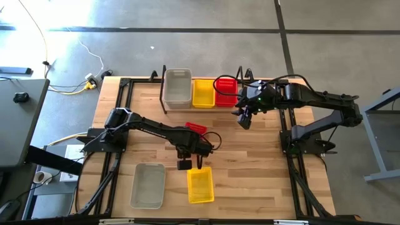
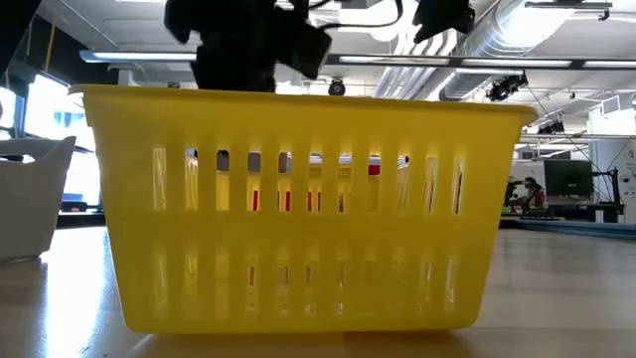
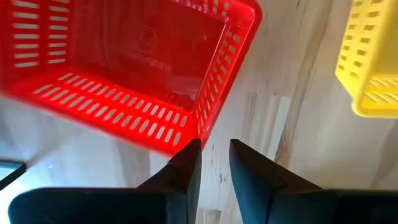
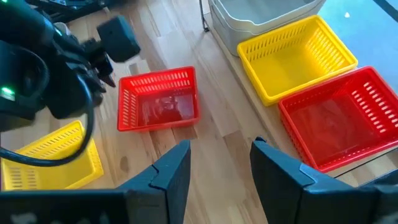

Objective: Stack baskets on shelf by color
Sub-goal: Stack the red bin on the red bins on the shelf

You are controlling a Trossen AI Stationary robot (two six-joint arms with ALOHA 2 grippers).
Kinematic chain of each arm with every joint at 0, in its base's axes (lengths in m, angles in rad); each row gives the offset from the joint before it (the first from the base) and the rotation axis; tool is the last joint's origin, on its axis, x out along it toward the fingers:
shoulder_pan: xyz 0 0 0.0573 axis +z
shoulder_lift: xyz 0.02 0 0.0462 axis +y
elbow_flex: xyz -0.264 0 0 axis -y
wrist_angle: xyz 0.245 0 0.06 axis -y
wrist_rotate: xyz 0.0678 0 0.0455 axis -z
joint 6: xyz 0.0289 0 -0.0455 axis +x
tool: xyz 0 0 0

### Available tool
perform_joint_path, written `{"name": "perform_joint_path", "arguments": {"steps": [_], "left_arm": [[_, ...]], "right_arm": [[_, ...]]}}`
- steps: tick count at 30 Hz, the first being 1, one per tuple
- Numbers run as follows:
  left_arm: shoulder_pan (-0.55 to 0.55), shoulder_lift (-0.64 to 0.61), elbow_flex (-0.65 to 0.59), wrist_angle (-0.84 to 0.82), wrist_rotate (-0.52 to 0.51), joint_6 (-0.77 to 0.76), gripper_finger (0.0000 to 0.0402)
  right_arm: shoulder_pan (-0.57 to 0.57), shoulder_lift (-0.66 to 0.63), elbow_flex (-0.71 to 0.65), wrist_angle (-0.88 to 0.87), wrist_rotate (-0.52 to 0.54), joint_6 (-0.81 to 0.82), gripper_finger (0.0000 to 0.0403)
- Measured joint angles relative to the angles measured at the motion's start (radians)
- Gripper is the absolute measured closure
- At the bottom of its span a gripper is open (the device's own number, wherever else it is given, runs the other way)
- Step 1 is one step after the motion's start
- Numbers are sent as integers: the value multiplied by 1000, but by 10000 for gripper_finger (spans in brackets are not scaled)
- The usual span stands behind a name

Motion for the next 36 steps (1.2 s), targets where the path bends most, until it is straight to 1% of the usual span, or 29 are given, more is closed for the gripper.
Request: {"name": "perform_joint_path", "arguments": {"steps": [3, 6, 9, 12, 16, 20, 26, 30, 36], "left_arm": [[0, -1, 63, -54, -14, -10, 327], [-5, -1, 137, -102, -51, -22, 327], [-17, -1, 220, -156, -109, -26, 327], [-37, -1, 299, -206, -190, -29, 328], [-66, -39, 347, -234, -271, -51, 328], [-88, -109, 335, -238, -292, -100, 328], [-102, -235, 299, -236, -363, -165, 328], [-102, -335, 224, -208, -379, -179, 328], [-101, -489, 62, -139, -391, -195, 328]], "right_arm": [[12, 0, 0, 1, 0, 0, 252], [31, 0, 0, 14, 0, 0, 252], [53, 0, 0, 40, -1, -8, 252], [74, 0, 0, 61, 2, -9, 252], [95, 0, 0, 104, 7, -11, 252], [105, 0, 0, 180, 8, -11, 252], [117, 15, 0, 319, 8, -41, 252], [132, 38, 0, 432, 8, -75, 252], [138, 89, 1, 599, 4, -142, 252]]}}
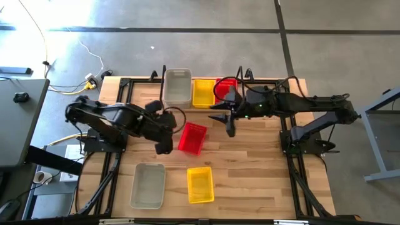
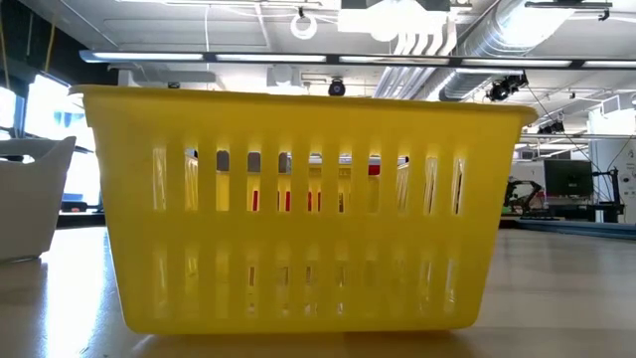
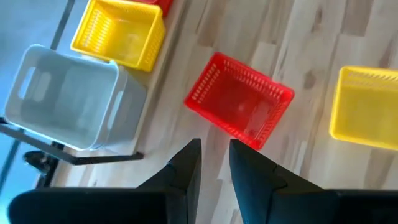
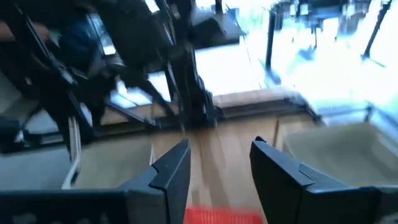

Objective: Stack baskets on shelf by color
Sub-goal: Stack the red bin on the red bins on the shelf

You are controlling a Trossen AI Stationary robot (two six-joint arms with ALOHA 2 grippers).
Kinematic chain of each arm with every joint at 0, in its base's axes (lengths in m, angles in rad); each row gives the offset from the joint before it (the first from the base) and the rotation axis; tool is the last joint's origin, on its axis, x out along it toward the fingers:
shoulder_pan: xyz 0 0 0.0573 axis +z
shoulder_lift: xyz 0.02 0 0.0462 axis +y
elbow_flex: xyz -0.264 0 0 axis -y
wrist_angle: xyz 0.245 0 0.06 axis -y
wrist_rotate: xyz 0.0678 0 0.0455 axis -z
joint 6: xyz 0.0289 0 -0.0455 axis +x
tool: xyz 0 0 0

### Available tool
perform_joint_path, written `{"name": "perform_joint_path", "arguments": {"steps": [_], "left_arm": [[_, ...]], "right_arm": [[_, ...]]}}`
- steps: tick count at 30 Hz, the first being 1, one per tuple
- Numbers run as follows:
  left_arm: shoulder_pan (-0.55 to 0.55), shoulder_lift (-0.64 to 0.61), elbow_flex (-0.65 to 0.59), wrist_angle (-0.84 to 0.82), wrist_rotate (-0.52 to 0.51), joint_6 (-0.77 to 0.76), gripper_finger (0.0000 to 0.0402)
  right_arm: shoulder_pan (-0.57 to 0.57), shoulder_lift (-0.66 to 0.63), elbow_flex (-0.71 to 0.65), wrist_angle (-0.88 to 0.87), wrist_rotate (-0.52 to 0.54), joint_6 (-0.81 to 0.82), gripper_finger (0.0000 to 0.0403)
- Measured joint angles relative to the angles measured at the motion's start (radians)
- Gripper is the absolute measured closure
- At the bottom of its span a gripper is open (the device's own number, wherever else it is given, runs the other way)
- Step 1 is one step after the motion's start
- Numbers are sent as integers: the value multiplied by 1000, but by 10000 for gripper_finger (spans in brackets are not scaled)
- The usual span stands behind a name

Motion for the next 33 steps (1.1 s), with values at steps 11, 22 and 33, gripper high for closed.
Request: {"name": "perform_joint_path", "arguments": {"steps": [11, 22, 33], "left_arm": [[13, -228, -261, 140, 31, -7, 328], [68, -397, -494, 272, 82, -2, 328], [128, -451, -559, 338, 110, 25, 328]], "right_arm": [[0, 125, 1, 222, -4, -80, 252], [0, 298, -1, 223, -6, -58, 244], [0, 450, -1, 170, -152, 26, 202]]}}
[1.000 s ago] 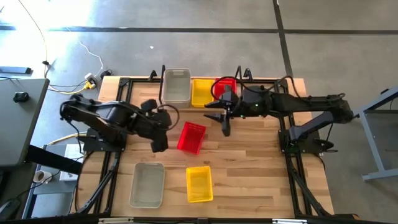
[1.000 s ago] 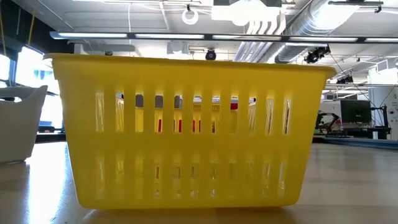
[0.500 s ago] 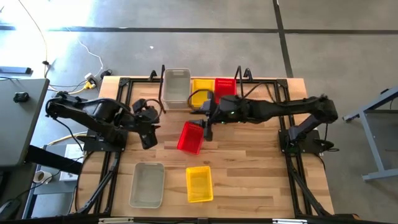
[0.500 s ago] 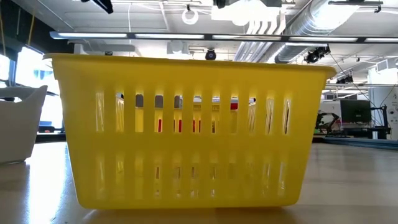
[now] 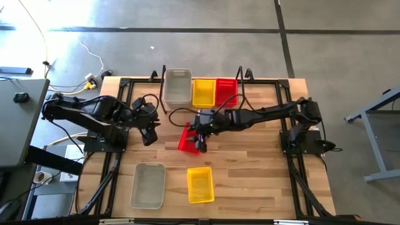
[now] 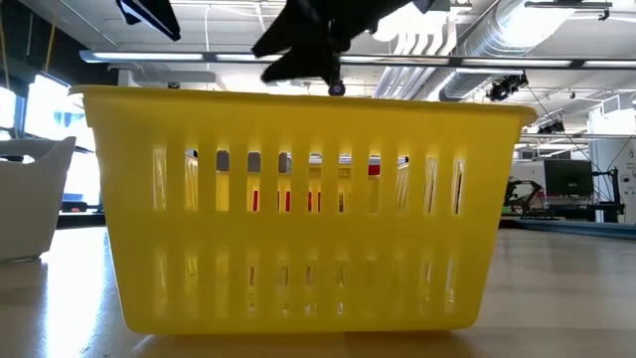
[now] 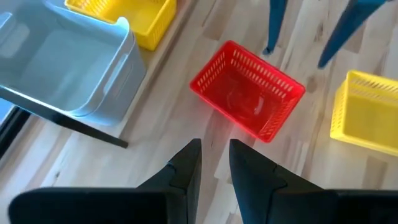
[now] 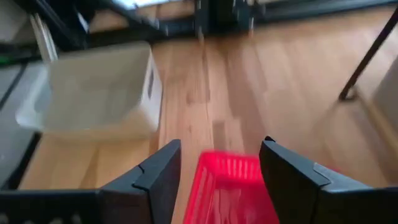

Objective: Stack baskets on shelf by color
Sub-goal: Stack the red bin on the red bins on the shelf

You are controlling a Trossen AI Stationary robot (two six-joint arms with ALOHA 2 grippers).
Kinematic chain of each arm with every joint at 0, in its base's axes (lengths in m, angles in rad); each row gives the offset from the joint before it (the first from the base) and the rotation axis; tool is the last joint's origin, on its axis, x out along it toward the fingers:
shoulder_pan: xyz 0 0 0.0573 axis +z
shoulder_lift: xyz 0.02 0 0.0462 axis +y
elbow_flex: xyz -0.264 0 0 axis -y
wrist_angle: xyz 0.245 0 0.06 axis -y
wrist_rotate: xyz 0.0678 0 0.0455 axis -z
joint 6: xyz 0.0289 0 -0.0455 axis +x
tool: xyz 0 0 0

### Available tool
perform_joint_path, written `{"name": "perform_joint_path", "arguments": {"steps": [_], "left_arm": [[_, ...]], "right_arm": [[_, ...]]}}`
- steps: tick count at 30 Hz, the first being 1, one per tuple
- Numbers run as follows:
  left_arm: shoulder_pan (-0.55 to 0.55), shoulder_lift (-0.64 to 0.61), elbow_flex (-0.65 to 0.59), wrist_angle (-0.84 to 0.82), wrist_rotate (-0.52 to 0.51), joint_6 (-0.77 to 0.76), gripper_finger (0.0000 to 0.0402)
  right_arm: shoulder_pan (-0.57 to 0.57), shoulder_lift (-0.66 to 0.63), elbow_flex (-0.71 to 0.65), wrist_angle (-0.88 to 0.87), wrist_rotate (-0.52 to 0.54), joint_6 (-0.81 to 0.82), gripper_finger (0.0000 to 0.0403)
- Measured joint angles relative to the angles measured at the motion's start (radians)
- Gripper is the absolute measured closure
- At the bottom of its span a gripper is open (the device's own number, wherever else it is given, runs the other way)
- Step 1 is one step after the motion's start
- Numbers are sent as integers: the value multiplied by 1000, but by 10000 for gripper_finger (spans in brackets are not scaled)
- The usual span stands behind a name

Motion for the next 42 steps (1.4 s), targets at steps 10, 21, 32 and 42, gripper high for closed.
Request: {"name": "perform_joint_path", "arguments": {"steps": [10, 21, 32, 42], "left_arm": [[49, -5, 0, 30, 26, 56, 328], [53, -5, 0, 29, 30, 56, 328], [53, -5, 0, 27, 39, 82, 328], [53, -5, 0, 26, 62, 84, 328]], "right_arm": [[21, 82, 0, -64, -84, 26, 203], [62, 174, 0, -74, -80, 72, 204], [63, 246, 0, -70, -66, 101, 204], [63, 287, 0, -89, -56, 184, 246]]}}
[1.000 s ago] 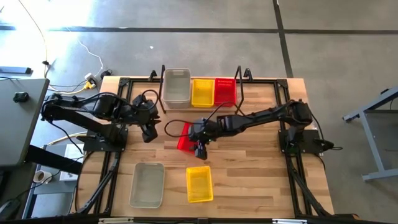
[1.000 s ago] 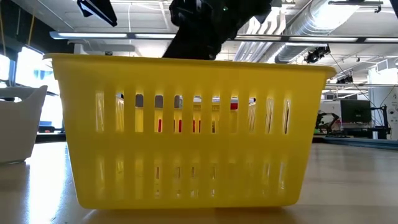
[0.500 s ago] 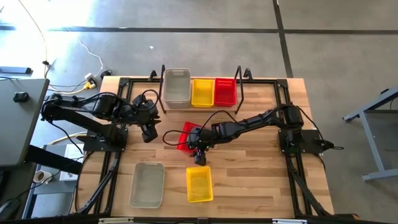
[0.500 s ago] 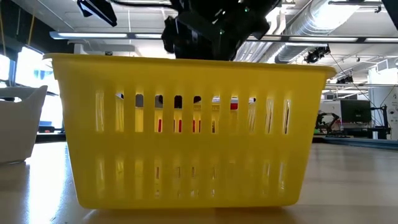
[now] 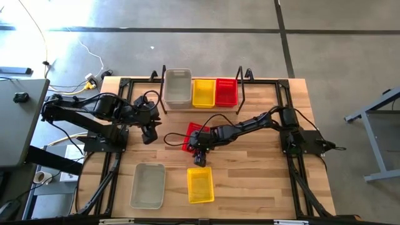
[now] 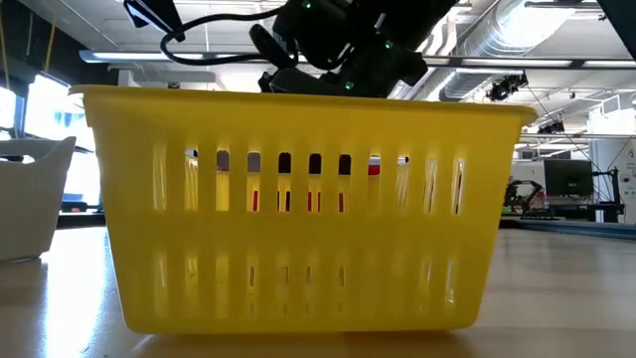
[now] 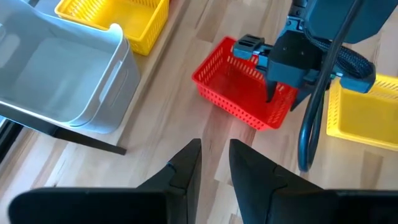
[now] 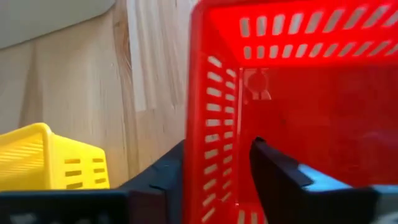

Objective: Stack baskets on shelf by color
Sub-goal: Stack the red bin on the red bins on the shelf

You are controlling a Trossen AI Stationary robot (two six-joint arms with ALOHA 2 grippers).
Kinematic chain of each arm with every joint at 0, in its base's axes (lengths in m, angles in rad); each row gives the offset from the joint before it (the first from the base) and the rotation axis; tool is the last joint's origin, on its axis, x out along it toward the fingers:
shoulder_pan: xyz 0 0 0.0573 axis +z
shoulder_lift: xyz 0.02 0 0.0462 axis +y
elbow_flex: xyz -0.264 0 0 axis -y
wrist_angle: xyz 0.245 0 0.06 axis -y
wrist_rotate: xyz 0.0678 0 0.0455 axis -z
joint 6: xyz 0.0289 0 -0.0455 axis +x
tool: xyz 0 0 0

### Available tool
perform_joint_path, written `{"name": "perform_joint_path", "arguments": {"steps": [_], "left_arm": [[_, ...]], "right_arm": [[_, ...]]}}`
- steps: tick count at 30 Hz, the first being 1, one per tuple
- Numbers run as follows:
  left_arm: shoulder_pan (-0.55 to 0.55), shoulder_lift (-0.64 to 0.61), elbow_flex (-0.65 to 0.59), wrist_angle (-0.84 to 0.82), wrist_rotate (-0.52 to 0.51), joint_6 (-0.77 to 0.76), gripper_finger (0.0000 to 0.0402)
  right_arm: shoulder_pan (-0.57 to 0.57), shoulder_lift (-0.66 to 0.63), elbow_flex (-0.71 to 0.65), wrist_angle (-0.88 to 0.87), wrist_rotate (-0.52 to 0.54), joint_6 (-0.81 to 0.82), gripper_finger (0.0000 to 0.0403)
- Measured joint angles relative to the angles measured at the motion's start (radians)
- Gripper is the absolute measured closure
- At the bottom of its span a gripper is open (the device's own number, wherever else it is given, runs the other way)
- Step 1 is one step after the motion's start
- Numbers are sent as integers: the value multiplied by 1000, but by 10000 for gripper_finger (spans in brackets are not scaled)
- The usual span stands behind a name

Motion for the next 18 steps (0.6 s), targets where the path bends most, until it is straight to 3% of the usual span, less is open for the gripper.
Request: {"name": "perform_joint_path", "arguments": {"steps": [9, 18], "left_arm": [[0, 0, 0, 0, 13, 24, 328], [0, 0, 0, 0, 13, 43, 328]], "right_arm": [[3, -12, 0, -15, -15, 15, 390], [13, -95, 1, -88, 26, 19, 400]]}}
